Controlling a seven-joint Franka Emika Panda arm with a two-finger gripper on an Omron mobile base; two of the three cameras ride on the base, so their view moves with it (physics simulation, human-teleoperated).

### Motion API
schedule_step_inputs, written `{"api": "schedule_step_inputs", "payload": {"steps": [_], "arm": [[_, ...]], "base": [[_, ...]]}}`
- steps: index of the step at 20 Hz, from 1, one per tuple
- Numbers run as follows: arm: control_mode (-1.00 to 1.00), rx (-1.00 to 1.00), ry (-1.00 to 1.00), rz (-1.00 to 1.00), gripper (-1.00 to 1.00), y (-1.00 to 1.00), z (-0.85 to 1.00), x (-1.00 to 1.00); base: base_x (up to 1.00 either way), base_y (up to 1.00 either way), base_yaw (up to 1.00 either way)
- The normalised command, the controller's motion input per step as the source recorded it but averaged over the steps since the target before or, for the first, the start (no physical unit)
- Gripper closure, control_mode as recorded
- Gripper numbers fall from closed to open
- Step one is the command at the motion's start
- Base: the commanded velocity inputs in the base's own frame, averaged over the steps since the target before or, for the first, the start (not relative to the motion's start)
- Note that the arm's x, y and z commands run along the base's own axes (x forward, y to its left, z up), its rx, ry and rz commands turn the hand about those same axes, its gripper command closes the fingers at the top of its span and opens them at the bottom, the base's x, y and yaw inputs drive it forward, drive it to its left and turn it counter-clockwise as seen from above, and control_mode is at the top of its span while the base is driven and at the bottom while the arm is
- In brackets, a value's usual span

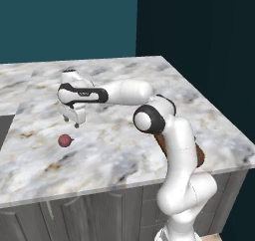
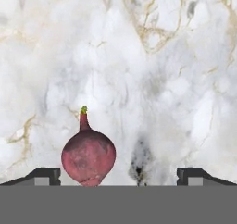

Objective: Place the avocado, onion, tomato, and bell pepper on the cutting board.

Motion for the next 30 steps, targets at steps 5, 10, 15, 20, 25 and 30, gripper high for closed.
{"api": "schedule_step_inputs", "payload": {"steps": [5,10,15,20,25,30], "arm": [[-1.0,-0.01,-0.01,0.01,-1.0,0.18,-0.15,0.15],[-1.0,-0.05,0.0,0.1,-1.0,0.05,-0.41,0.32],[-1.0,0.0,0.05,0.15,-1.0,0.02,-0.2,0.03],[-1.0,0.0,0.1,0.17,-1.0,0.01,-0.04,-0.06],[-1.0,0.0,0.1,0.09,-1.0,0.1,0.0,-0.2],[-1.0,0.0,0.01,0.0,-1.0,0.02,-0.08,-0.06]], "base": [[0.0,0.0,0.0],[0.0,0.0,0.0],[0.0,0.0,0.0],[0.0,0.0,0.0],[0.0,0.0,0.0],[0.0,0.0,0.0]]}}
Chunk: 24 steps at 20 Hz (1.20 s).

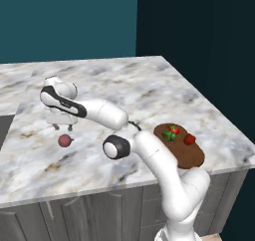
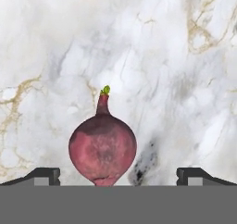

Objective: Place the avocado, onion, tomato, and bell pepper on the cutting board.

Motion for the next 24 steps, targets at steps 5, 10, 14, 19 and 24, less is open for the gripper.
{"api": "schedule_step_inputs", "payload": {"steps": [5,10,14,19,24], "arm": [[-1.0,0.0,0.0,0.0,-1.0,-0.02,-0.22,0.0],[-1.0,0.0,0.03,0.0,-1.0,0.0,-0.27,0.0],[-1.0,0.0,0.04,0.0,-1.0,0.0,-0.28,0.0],[-1.0,0.0,0.06,0.0,-1.0,0.01,-0.3,0.0],[-1.0,0.0,0.08,0.0,-1.0,0.06,-0.27,0.0]], "base": [[0.0,0.0,0.0],[0.0,0.0,0.0],[0.0,0.0,0.0],[0.0,0.0,0.0],[0.0,0.0,0.0]]}}
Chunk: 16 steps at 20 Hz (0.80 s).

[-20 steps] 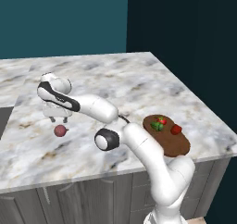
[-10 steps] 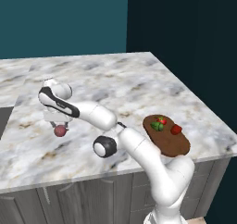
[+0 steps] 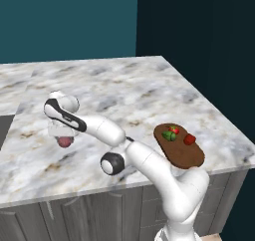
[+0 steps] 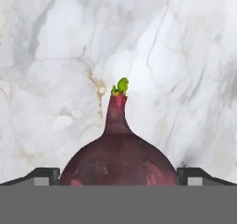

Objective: Place the avocado, onion, tomato, and bell pepper on the cutting board.

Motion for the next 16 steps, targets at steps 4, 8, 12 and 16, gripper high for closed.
{"api": "schedule_step_inputs", "payload": {"steps": [4,8,12,16], "arm": [[-1.0,0.0,0.03,0.0,1.0,0.08,-0.18,0.0],[-1.0,0.0,0.0,0.0,1.0,0.0,0.02,-0.01],[-1.0,-0.04,0.03,-0.14,1.0,-0.36,0.44,-0.15],[-1.0,-0.02,-0.03,-0.15,1.0,-0.6,0.4,-0.31]], "base": [[0.0,0.0,0.0],[0.0,0.0,0.0],[0.0,0.0,0.0],[0.0,0.0,0.0]]}}
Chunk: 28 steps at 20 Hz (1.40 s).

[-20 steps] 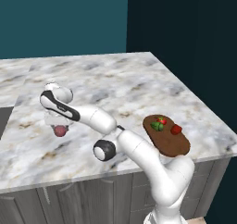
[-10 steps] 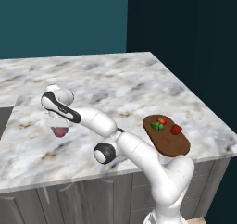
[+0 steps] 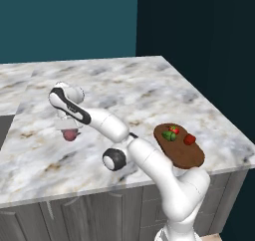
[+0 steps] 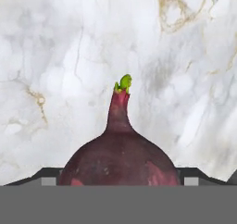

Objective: Place the avocado, onion, tomato, and bell pepper on the cutting board.

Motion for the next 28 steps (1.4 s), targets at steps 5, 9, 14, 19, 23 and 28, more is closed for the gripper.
{"api": "schedule_step_inputs", "payload": {"steps": [5,9,14,19,23,28], "arm": [[-1.0,0.0,-0.2,-0.05,1.0,-0.53,0.44,-0.52],[-1.0,0.0,-0.27,0.0,1.0,-0.67,0.28,-0.5],[-1.0,0.0,-0.01,-0.03,1.0,-0.75,0.29,-0.64],[-1.0,0.0,0.21,-0.09,1.0,-0.71,0.5,-0.33],[-1.0,0.0,0.29,-0.09,1.0,-0.69,0.33,-0.29],[-1.0,0.0,0.09,-0.08,1.0,-0.58,0.18,-0.66]], "base": [[0.0,0.0,0.0],[0.0,0.0,0.0],[0.0,0.0,0.0],[0.0,0.0,0.0],[0.0,0.0,0.0],[0.0,0.0,0.0]]}}
